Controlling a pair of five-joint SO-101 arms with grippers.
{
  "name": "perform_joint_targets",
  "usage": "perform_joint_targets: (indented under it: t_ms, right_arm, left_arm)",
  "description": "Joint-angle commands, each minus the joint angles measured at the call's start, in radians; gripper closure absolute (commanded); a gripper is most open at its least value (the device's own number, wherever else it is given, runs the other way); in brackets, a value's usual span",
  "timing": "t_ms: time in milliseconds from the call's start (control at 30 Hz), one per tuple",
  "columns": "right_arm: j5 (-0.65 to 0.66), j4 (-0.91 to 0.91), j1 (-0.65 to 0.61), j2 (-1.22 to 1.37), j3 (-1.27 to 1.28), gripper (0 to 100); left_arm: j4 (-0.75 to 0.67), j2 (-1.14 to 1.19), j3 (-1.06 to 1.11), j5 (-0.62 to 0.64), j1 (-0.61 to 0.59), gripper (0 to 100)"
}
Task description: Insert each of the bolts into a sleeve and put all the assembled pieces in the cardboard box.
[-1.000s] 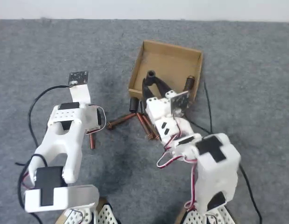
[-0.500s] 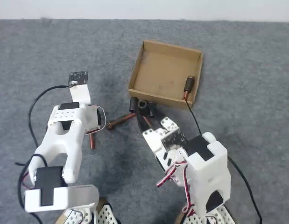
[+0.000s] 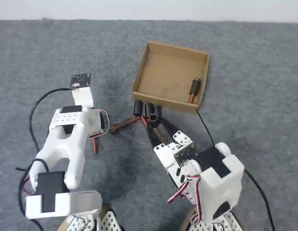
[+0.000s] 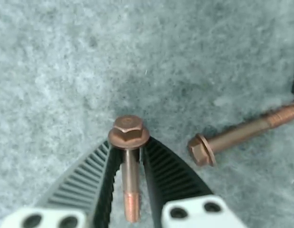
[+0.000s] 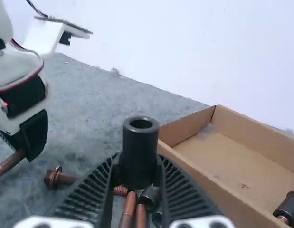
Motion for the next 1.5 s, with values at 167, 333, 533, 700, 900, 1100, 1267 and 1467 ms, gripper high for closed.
perform_joint_targets:
  t_ms: [167,333,533,700,900,1100,1267,1467]
  right_arm:
    - [0.014,0.004,-0.008,-0.054,0.032,99.1]
    - [0.012,0.004,-0.008,-0.054,0.028,99.1]
    - [0.012,0.004,-0.008,-0.054,0.029,99.1]
    - [0.012,0.004,-0.010,-0.054,0.026,99.1]
    - [0.012,0.001,-0.010,-0.054,0.026,99.1]
    - [0.012,0.002,-0.010,-0.054,0.025,99.1]
    - [0.012,0.002,-0.010,-0.054,0.011,99.1]
    - [0.012,0.001,-0.010,-0.054,0.014,99.1]
  left_arm:
    - [-0.020,-0.143,-0.119,-0.003,0.071,99]
    - [-0.009,-0.319,-0.176,-0.003,0.144,99]
    - [-0.195,-0.471,-0.142,-0.003,0.256,99]
    - [-0.440,-0.542,-0.019,-0.003,0.342,99]
    - [-0.612,-0.697,0.142,-0.003,0.423,99]
    - [-0.652,-0.887,0.272,-0.002,0.477,99]
    - [-0.649,-0.991,0.355,0.038,0.551,99]
    - [-0.649,-1.080,0.433,0.195,0.562,99]
